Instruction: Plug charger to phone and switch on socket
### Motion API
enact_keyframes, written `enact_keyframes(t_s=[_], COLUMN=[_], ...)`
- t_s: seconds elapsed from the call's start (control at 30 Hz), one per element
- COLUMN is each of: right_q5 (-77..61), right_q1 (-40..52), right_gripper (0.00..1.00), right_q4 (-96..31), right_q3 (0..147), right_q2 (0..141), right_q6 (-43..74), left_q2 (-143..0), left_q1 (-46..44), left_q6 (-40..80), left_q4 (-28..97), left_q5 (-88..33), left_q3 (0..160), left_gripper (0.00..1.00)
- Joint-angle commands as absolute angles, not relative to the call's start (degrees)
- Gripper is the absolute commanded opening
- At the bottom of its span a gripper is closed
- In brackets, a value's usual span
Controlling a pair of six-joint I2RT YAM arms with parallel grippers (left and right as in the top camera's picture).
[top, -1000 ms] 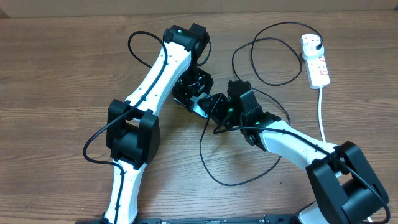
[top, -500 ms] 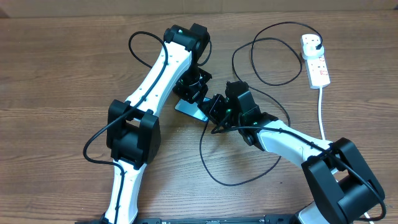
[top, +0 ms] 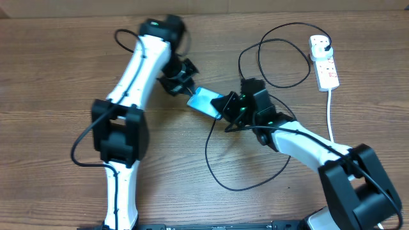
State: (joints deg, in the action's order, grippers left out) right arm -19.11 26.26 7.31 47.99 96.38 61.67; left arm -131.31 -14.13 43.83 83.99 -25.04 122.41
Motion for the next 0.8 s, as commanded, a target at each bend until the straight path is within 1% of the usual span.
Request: enact_keyframes(t_s=[0.0,0.1,0.17,0.2,0.37,0.4,0.6,0.77], right_q5=[-19.3,-18.9,-18.6,-18.0,-13.8,-12.8,-7.5,-6.1], right_q1=[24.0,22.4,21.6,21.3,21.7,21.8,22.5,23.5], right_gripper=[0.04,0.04,0.04,0.04,0.04,0.04,0.04,0.04], right_q4=[8.0,8.1,8.1,8.1,8.1,8.1,8.5,8.7], right_q3=[49.2,49.6,50.3,51.1,53.8,54.2,57.5,59.4], right_q2=[91.2,89.1,88.2,87.8,87.7,87.7,87.7,87.7], right_q6=[60.6,62.0,63.4,65.2,71.4,72.5,76.8,78.3], left_q2=[-131.1,-131.1,-131.1,-131.1,-131.1,-131.1,-131.1,-131.1], left_q1=[-9.4,-6.5,-5.2,-4.8,-5.6,-5.9,-8.0,-9.4], left_q6=[21.5,15.0,13.1,12.2,11.2,11.1,10.9,12.6], left_q4=[84.0,84.6,85.3,85.7,86.5,86.5,86.7,85.9], left_q5=[-42.7,-53.5,-58.7,-61.8,-66.5,-67.0,-67.8,-67.8], left_q3=[123.6,123.6,123.6,123.6,123.6,123.6,123.6,123.6], left_gripper=[0.04,0.10,0.18,0.24,0.47,0.49,0.50,0.48])
